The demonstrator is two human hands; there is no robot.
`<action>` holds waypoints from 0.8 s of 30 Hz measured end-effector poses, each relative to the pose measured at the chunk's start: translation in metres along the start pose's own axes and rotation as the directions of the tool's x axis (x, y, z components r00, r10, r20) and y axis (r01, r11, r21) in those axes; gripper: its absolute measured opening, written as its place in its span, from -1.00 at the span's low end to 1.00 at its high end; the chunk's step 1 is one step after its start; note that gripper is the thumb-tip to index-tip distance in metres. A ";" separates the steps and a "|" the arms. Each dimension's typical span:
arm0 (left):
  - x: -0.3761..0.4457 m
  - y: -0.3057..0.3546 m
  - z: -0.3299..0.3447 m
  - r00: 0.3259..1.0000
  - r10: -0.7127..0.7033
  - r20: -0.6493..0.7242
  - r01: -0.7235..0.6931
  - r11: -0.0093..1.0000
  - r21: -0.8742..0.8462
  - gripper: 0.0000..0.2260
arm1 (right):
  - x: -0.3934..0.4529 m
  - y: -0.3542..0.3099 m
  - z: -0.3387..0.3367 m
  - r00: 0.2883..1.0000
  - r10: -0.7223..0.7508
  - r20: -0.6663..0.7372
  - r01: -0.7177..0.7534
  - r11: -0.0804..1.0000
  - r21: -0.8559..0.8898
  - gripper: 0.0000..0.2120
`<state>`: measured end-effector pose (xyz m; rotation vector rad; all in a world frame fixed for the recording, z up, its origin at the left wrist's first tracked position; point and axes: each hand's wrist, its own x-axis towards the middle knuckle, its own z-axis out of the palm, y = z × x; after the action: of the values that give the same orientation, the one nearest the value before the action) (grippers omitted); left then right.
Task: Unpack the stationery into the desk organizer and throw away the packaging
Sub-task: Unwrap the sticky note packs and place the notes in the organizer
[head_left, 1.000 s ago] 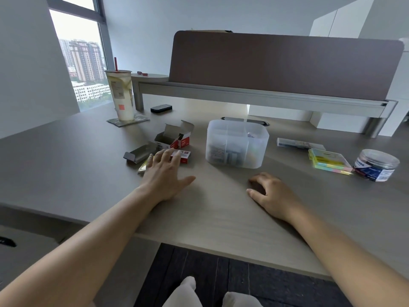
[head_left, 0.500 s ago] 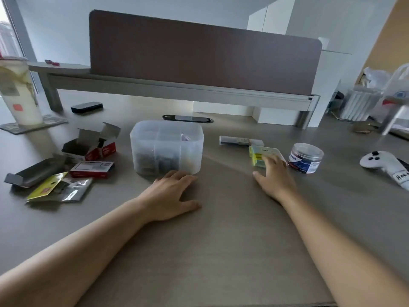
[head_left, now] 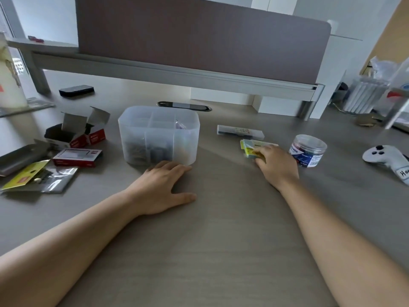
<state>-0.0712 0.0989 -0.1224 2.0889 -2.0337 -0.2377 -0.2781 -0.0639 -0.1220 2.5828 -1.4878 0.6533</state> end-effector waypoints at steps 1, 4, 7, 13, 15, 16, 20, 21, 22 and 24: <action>0.000 0.000 0.000 1.000 0.000 -0.010 0.000 1.000 -0.006 -0.26 | -0.003 -0.003 -0.002 0.997 -0.035 -0.069 0.035 0.999 0.003 -0.71; -0.002 -0.003 0.002 0.996 0.001 -0.085 -0.008 0.997 -0.074 -0.34 | -0.010 -0.019 -0.012 0.946 -0.058 -0.318 0.117 0.978 0.172 -0.67; -0.003 -0.003 0.000 0.978 -0.033 -0.206 -0.022 0.965 -0.260 -0.37 | -0.016 -0.043 -0.023 0.915 0.073 -0.396 0.144 0.859 0.491 -0.74; 0.002 0.005 -0.001 0.922 -0.192 -0.335 -0.083 0.750 -0.657 -0.37 | -0.018 -0.081 -0.025 0.966 0.259 0.010 -0.109 0.369 0.923 -0.86; 0.003 0.009 -0.002 0.938 -0.213 -0.273 -0.120 0.539 -0.834 -0.48 | -0.020 -0.093 -0.020 0.971 0.200 0.127 -0.174 0.236 0.956 -0.82; 0.003 0.011 -0.003 0.939 -0.224 -0.261 -0.138 0.450 -0.882 -0.60 | -0.022 -0.099 -0.019 0.973 0.159 0.170 -0.199 0.190 0.961 -0.82; 0.001 0.007 -0.005 0.899 -0.311 -0.307 -0.181 0.374 -0.909 -0.81 | -0.026 -0.113 -0.017 0.965 -0.028 0.262 -0.254 0.157 0.954 -0.70; 0.000 0.005 -0.005 0.898 -0.323 -0.300 -0.179 0.355 -0.918 -0.82 | -0.026 -0.115 -0.019 0.965 -0.064 0.255 -0.235 0.220 0.947 -0.66; -0.001 0.003 -0.007 0.900 -0.328 -0.287 -0.180 0.322 -0.930 -0.83 | -0.025 -0.116 -0.020 0.968 -0.088 0.233 -0.197 0.301 0.933 -0.67; -0.003 -0.001 -0.011 0.907 -0.332 -0.260 -0.183 0.245 -0.952 -0.83 | -0.023 -0.122 -0.020 0.984 -0.094 0.154 -0.101 0.420 0.902 -0.76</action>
<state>-0.0672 0.1020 -0.1121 1.1876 -0.9482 -0.7716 -0.1918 0.0239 -0.0966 3.4735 -1.3820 1.6897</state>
